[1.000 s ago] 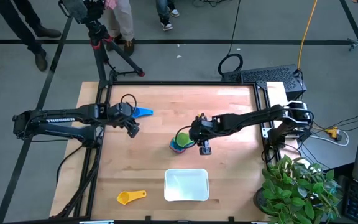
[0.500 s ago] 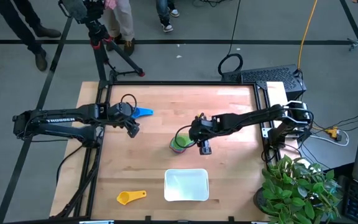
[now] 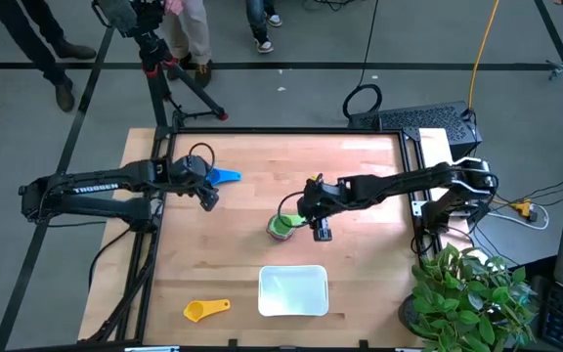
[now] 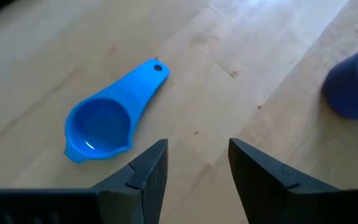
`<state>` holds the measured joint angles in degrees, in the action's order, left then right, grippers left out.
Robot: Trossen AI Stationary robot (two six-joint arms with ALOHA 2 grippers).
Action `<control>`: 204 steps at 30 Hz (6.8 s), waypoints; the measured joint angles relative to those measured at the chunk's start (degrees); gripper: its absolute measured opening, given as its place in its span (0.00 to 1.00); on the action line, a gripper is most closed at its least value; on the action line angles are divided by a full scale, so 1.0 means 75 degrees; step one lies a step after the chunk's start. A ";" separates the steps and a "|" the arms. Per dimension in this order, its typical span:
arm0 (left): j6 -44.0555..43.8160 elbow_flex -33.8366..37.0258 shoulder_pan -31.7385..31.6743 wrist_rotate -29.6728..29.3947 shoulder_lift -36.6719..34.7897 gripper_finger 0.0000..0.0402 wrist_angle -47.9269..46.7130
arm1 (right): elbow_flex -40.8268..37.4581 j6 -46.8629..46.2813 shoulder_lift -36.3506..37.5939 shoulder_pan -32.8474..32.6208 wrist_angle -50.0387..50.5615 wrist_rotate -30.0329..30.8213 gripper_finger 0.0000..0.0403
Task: Nest measuring cups in basket
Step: Stack the blue measuring cup on the green measuring cup, then stack the yellow measuring cup on the blue measuring cup
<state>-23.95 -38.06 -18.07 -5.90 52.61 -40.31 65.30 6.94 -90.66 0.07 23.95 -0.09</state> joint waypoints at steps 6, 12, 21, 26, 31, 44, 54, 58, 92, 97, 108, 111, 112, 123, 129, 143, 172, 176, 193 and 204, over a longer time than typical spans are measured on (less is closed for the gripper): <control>0.1216 -0.1000 -0.1192 0.0315 0.0556 0.42 -0.0599 | -0.0001 0.0000 0.0680 0.0197 0.0099 0.0000 0.45; 0.2974 -0.2196 -0.2393 0.0354 0.2200 0.42 -0.2252 | -0.0088 0.0020 0.1080 0.0345 0.0182 0.0001 0.45; 0.3990 -0.2321 -0.3549 0.0710 0.3794 0.42 -0.2344 | -0.0759 -0.0057 0.1501 0.0417 0.0009 0.0002 0.45; 0.3909 -0.2324 -0.3720 0.1130 0.4172 0.42 -0.1862 | -0.0990 -0.0192 0.1557 0.0444 -0.0030 0.0001 0.45; 0.3693 -0.2287 -0.3760 0.1161 0.4578 0.42 -0.1747 | -0.1017 -0.0198 0.1560 0.0446 -0.0032 0.0003 0.45; 0.3372 -0.2159 -0.3853 0.1136 0.5565 0.36 -0.1638 | -0.1017 -0.0181 0.1560 0.0446 -0.0082 0.0001 0.45; 0.2841 -0.2157 -0.3854 0.1525 0.5588 0.04 -0.1724 | -0.1017 -0.0182 0.1560 0.0446 -0.0082 0.0001 0.45; 0.2224 -0.2252 -0.3850 0.2116 0.5549 0.02 -0.2221 | -0.1017 -0.0175 0.1560 0.0446 -0.0164 0.0090 0.45; -0.3728 -0.3757 0.1141 0.1916 0.4434 0.02 -0.0323 | -0.0909 0.1106 0.1321 0.0105 -0.2675 0.0640 0.63; -0.3700 -0.3763 0.1309 0.1898 0.4759 0.02 0.0538 | -0.0915 0.0963 0.0775 0.0105 -0.2806 0.0616 0.71; -0.3710 -0.3754 0.1470 0.1892 0.5185 0.02 0.0490 | -0.0912 0.0827 0.0392 0.0105 -0.3200 0.0605 0.71; -0.3652 -0.3757 0.1464 0.1843 0.5174 0.02 0.0588 | -0.0912 0.0822 0.0380 0.0108 -0.3145 0.0608 0.68; -0.3629 -0.3755 0.1464 0.1830 0.5174 0.02 0.0579 | -0.0912 0.0819 0.0380 0.0108 -0.3113 0.0608 0.66; -0.3485 -0.3754 0.1473 0.1767 0.5174 0.02 0.0611 | -0.0915 0.0769 0.0383 0.0138 -0.2841 0.0578 0.43; -0.3403 -0.3754 0.1470 0.1754 0.5174 0.02 0.0599 | -0.0915 0.0810 0.0383 0.0138 -0.2795 0.0575 0.30; -0.2646 -0.3754 0.1478 0.1871 0.5159 0.12 0.0604 | -0.0915 0.0790 0.0383 0.0138 -0.2707 0.0582 0.29; -0.0604 -0.3534 0.2747 0.0288 0.2925 0.30 0.1510 | -0.1305 0.0228 0.0441 0.0132 -0.1795 -0.0794 0.29; -0.0445 -0.3281 0.3263 0.0077 0.2689 0.30 0.1993 | -0.1869 0.0233 0.0441 0.0138 -0.2463 -0.0797 0.29; 0.0152 -0.3169 0.3820 -0.0347 0.2636 0.30 0.1593 | -0.2351 0.0378 0.0608 0.0138 -0.3175 -0.1009 0.62; -0.2628 -0.3166 0.5460 0.0780 0.2461 0.30 -0.2079 | -0.3468 -0.0063 0.3763 0.0301 -0.3237 -0.0504 0.63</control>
<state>-43.66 -61.80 22.88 -0.05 71.07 -55.90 39.29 6.47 -62.44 2.33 -0.33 -3.87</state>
